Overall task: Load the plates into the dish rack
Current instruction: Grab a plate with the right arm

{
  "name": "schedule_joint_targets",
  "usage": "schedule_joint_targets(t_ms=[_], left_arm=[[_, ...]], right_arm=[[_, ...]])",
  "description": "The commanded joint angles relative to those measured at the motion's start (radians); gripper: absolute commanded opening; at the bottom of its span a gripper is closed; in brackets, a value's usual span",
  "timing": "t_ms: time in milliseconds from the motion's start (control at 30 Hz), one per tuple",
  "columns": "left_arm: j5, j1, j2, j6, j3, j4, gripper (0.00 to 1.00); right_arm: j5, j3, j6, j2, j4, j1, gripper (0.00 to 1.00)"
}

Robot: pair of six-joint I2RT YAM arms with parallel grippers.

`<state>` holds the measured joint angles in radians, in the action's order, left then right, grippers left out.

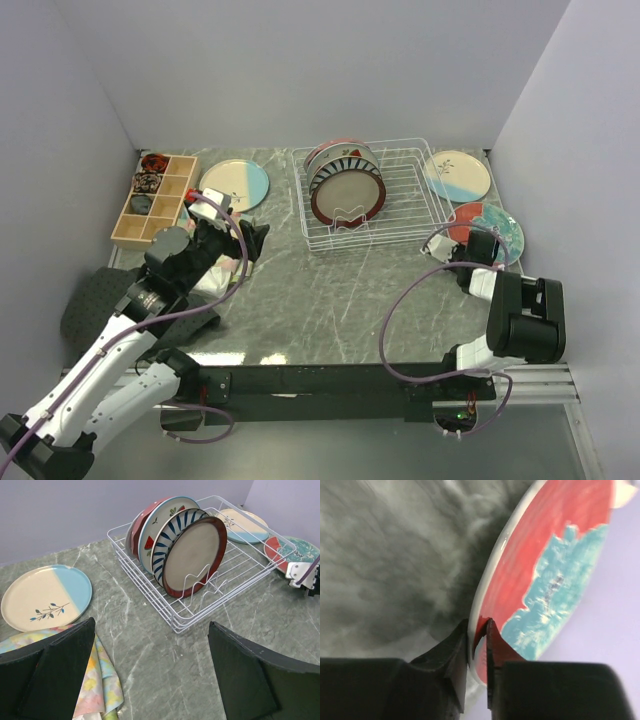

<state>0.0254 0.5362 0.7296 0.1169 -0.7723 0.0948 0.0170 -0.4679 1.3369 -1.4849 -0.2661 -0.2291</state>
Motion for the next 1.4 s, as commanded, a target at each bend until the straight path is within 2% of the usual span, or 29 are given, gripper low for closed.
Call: schedule_joint_targets(t_ms=[0, 33, 133, 200, 300, 467, 600, 667, 767, 800, 867, 900, 1000, 1100, 1200, 1333, 1367], left_arm=[[0.018, -0.004, 0.001, -0.010, -0.010, -0.026, 1.00], [0.018, -0.002, 0.002, -0.011, -0.009, -0.026, 0.99], [0.011, -0.004, -0.001, -0.010, -0.002, -0.033, 0.99], [0.005, -0.004, -0.002, -0.006, 0.001, -0.043, 1.00], [0.002, -0.007, -0.002, 0.006, -0.001, -0.044, 0.99], [-0.044, -0.010, 0.002, 0.070, 0.010, -0.076, 0.99], [-0.056, -0.015, 0.047, 0.297, -0.008, -0.079, 0.99], [-0.180, -0.016, 0.080, 0.367, -0.019, -0.082, 0.99], [-0.336, -0.015, 0.109, 0.579, 0.019, -0.162, 0.99], [-0.373, -0.013, 0.117, 0.709, 0.065, -0.202, 0.99], [-0.454, -0.012, 0.136, 0.846, 0.119, -0.269, 0.99], [-0.467, -0.001, 0.148, 0.977, 0.172, -0.340, 0.99], [-0.414, 0.071, 0.174, 1.157, 0.225, -0.359, 0.99], [-0.290, 0.169, 0.221, 1.251, 0.187, -0.270, 0.99], [-0.237, 0.250, 0.304, 1.311, 0.131, -0.187, 0.99], [-0.219, 0.321, 0.404, 1.371, 0.090, -0.181, 0.99], [-0.213, 0.338, 0.422, 1.386, 0.087, -0.194, 0.98]], right_arm=[[0.018, 0.061, 0.056, 0.061, 0.116, -0.009, 0.10], [0.018, 0.067, 0.061, 0.095, 0.123, -0.009, 0.06], [0.017, 0.100, 0.067, 0.187, 0.155, -0.010, 0.00], [0.024, 0.106, 0.070, 0.244, 0.198, -0.015, 0.00], [0.038, 0.088, 0.094, 0.369, 0.422, -0.018, 0.00], [0.035, 0.078, 0.134, 0.587, 0.620, -0.027, 0.00], [0.078, 0.060, 0.157, 0.783, 0.827, -0.029, 0.00], [0.113, 0.048, 0.176, 0.845, 0.898, -0.029, 0.00], [0.167, 0.008, 0.194, 0.934, 1.024, -0.029, 0.00], [0.191, 0.000, 0.202, 0.968, 1.075, -0.029, 0.00], [0.260, -0.029, 0.212, 0.992, 1.116, -0.027, 0.00], [0.285, -0.040, 0.214, 1.005, 1.158, -0.026, 0.00], [0.383, -0.080, 0.211, 0.996, 1.228, -0.016, 0.00], [0.475, -0.107, 0.199, 0.968, 1.271, 0.000, 0.00], [0.532, -0.133, 0.173, 0.937, 1.288, 0.057, 0.00], [0.535, -0.158, 0.052, 0.927, 1.265, 0.207, 0.00], [0.535, -0.161, 0.032, 0.930, 1.256, 0.287, 0.00]])
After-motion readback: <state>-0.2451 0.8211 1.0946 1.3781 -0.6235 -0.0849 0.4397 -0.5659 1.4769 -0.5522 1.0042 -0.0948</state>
